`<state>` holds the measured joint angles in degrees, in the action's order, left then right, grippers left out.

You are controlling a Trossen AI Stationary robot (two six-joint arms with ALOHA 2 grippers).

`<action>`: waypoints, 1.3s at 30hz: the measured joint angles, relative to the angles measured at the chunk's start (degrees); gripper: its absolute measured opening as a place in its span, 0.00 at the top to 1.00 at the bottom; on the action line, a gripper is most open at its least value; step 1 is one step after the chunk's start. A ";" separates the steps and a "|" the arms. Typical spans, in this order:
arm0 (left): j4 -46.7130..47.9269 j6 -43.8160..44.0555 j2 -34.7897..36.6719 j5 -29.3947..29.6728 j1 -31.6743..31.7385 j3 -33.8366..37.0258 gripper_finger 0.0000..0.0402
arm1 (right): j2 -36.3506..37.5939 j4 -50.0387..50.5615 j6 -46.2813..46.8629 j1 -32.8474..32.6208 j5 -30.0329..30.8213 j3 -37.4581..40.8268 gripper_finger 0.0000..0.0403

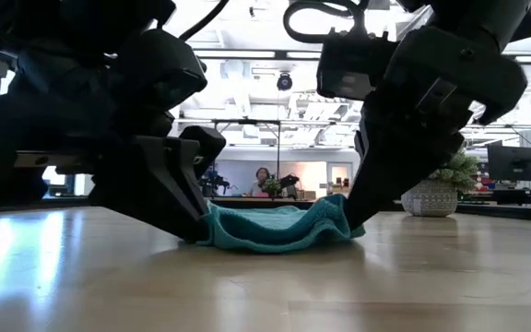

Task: Roll microfiber towels into tight, uniform cylinder then place into a basket
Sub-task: Roll the blue microfiber towel

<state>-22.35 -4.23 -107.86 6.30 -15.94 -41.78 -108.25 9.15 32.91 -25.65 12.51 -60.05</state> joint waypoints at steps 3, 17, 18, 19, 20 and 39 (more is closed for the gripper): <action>-0.78 1.09 -0.04 0.04 0.01 0.09 0.99 | 0.00 -0.38 0.34 0.02 -2.21 0.00 1.00; -3.43 10.07 1.05 -1.15 -3.04 0.31 0.99 | 2.50 -1.65 1.76 2.52 -9.35 -0.04 1.00; -3.86 11.60 1.59 -1.13 -3.18 0.26 0.99 | 3.02 -1.61 2.03 2.77 -9.36 -0.05 1.00; -4.04 13.29 1.95 -1.12 -3.26 0.15 0.99 | 3.40 -1.58 2.98 3.04 -9.39 -0.09 1.00; -3.76 15.12 2.33 -1.04 -3.27 0.17 0.99 | 3.64 -1.51 4.42 3.35 -9.47 -0.09 1.00; 6.87 46.41 6.89 8.07 -4.49 0.87 0.99 | 3.23 0.46 16.19 5.81 -7.06 -0.09 1.00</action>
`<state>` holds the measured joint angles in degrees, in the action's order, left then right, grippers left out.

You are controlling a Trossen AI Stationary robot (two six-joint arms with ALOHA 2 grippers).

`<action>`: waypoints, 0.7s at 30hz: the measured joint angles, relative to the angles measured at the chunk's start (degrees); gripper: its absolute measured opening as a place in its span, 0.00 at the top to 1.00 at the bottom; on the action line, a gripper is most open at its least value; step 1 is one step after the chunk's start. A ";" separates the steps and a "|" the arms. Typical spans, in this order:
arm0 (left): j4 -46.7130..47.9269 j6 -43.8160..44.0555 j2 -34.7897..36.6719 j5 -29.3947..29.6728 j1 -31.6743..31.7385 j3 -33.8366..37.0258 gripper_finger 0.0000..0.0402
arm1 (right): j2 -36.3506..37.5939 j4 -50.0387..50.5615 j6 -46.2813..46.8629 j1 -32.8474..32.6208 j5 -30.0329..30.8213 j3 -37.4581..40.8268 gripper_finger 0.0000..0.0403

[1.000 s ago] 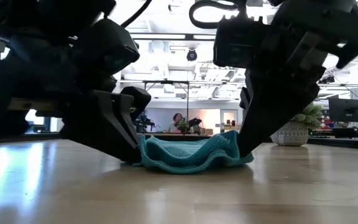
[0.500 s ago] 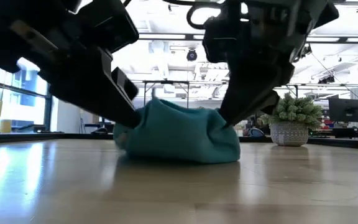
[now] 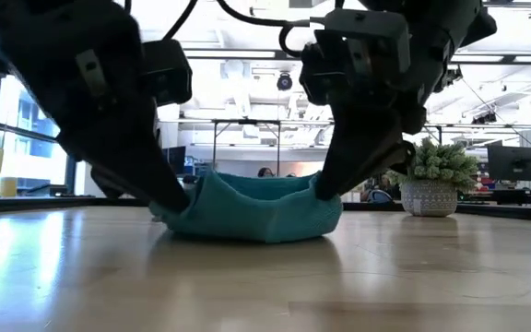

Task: Roll microfiber towels into tight, uniform cylinder then place into a basket
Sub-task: Roll the blue microfiber towel

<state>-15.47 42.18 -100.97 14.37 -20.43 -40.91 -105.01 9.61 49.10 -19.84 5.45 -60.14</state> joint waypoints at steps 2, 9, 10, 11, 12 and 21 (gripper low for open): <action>0.14 2.29 0.71 -0.02 -0.04 0.02 0.99 | 0.00 0.48 0.69 -0.02 -0.14 0.00 1.00; 1.44 6.48 1.93 -0.02 -1.10 -0.11 0.99 | 0.00 0.48 5.06 0.33 0.22 0.00 1.00; 2.60 6.97 1.94 -0.06 -1.23 -0.04 0.99 | 0.00 0.44 5.07 0.33 0.61 0.00 1.00; 3.56 7.24 1.99 -0.06 -1.47 0.00 0.99 | 0.00 0.45 5.09 0.33 0.96 0.00 1.00; 4.30 7.99 2.05 -0.04 -1.65 -0.02 0.99 | 0.00 0.46 5.09 0.33 1.50 0.00 1.00; 9.11 13.30 2.15 0.62 -2.16 -0.07 0.99 | -0.02 0.22 4.74 0.33 8.72 0.00 1.00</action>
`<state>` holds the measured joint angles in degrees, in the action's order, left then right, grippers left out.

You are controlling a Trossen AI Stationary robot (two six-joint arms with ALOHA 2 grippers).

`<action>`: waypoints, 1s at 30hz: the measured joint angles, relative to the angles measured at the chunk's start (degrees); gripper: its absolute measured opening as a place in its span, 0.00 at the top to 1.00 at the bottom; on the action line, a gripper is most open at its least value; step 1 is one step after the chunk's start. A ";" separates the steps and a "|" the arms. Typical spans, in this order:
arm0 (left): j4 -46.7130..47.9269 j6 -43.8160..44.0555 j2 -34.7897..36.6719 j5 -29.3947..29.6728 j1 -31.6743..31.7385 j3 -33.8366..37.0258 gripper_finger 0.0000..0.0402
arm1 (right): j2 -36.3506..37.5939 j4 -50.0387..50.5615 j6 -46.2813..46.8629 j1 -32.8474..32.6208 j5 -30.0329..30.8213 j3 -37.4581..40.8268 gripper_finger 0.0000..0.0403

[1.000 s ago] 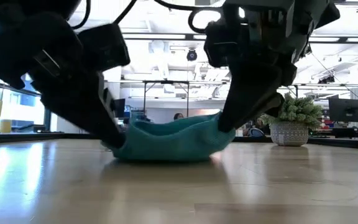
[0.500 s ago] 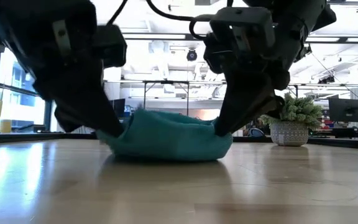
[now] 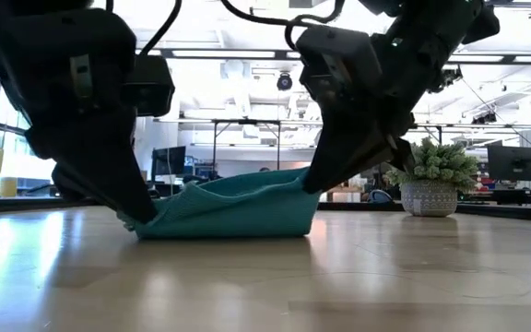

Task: Roll microfiber towels into tight, uniform cylinder then place into a basket
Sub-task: Roll the blue microfiber towel

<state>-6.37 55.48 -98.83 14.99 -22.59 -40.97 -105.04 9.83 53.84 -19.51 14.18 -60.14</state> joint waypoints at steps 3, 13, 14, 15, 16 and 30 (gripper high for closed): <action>0.50 2.31 0.00 1.89 0.02 0.00 0.99 | -0.26 0.16 -1.18 0.00 1.36 0.00 1.00; -0.31 4.83 2.98 3.01 -0.02 0.00 0.99 | -3.52 -1.23 -3.69 0.02 1.96 0.06 0.98; 0.79 5.68 3.35 3.09 -0.04 0.00 0.99 | -3.52 -1.61 -4.53 0.02 2.18 0.07 0.98; 1.85 6.58 3.54 3.39 -0.04 0.02 0.99 | -3.52 -1.95 -5.21 0.02 2.78 0.07 0.98; 2.49 7.50 3.54 3.47 -0.02 0.02 0.99 | -3.52 -2.04 -6.16 0.02 3.46 0.07 0.98; 10.96 14.40 3.58 3.64 -0.09 0.02 0.99 | -4.71 -5.61 -18.87 0.02 2.61 0.11 0.74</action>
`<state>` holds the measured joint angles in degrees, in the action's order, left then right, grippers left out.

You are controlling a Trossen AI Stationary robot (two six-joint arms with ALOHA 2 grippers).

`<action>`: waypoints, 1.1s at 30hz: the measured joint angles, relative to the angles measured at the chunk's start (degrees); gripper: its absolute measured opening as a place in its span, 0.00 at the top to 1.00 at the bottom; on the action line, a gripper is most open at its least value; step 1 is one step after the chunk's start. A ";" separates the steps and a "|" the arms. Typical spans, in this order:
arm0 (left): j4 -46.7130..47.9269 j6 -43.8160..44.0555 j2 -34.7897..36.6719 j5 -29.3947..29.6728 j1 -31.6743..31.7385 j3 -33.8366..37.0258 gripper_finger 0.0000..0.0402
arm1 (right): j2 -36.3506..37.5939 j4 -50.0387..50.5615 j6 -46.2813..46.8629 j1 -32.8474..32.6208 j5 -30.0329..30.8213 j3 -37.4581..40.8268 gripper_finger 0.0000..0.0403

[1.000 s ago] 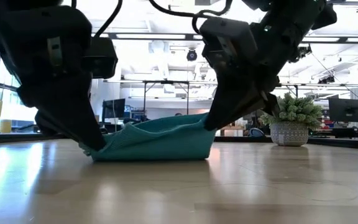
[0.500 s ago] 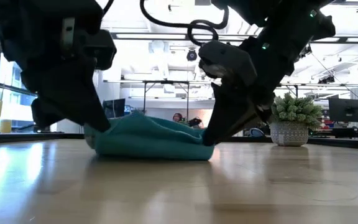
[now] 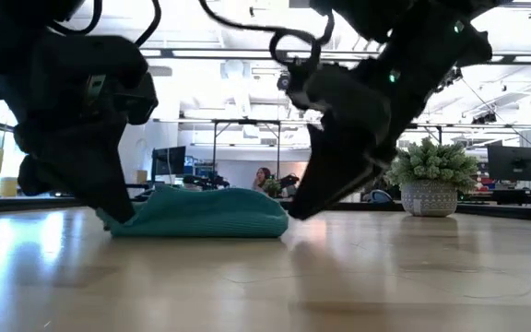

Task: Roll microfiber towels into tight, uniform cylinder then place into a basket
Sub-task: Roll the blue microfiber towel

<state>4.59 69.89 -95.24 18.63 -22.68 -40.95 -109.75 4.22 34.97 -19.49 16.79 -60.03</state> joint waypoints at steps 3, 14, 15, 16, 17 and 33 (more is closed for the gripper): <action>1.00 0.38 0.00 0.03 0.00 0.00 0.99 | 1.35 -0.87 -1.55 -0.49 -2.45 -0.02 0.73; 1.51 -0.96 0.00 0.42 -0.02 0.00 0.99 | -1.62 -14.76 -11.50 -2.91 5.57 -0.07 0.80; 1.51 -1.68 0.00 0.41 -0.04 0.00 0.99 | -2.14 -15.14 -11.48 -2.74 5.24 -0.07 0.80; 1.61 -2.20 0.00 0.37 -0.04 0.00 0.99 | -2.67 -16.07 -11.47 -2.59 4.54 -0.07 0.80; 1.67 -2.44 0.00 0.33 -0.04 0.00 0.99 | -2.99 -16.39 -11.51 -2.56 4.14 -0.07 0.79; 2.96 -2.61 0.00 -0.05 -0.03 0.00 0.99 | -6.35 -18.86 -15.46 -1.70 2.79 -0.07 0.65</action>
<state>7.54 67.27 -95.24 18.58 -22.71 -40.95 -116.09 -14.64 19.52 -21.19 19.58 -60.10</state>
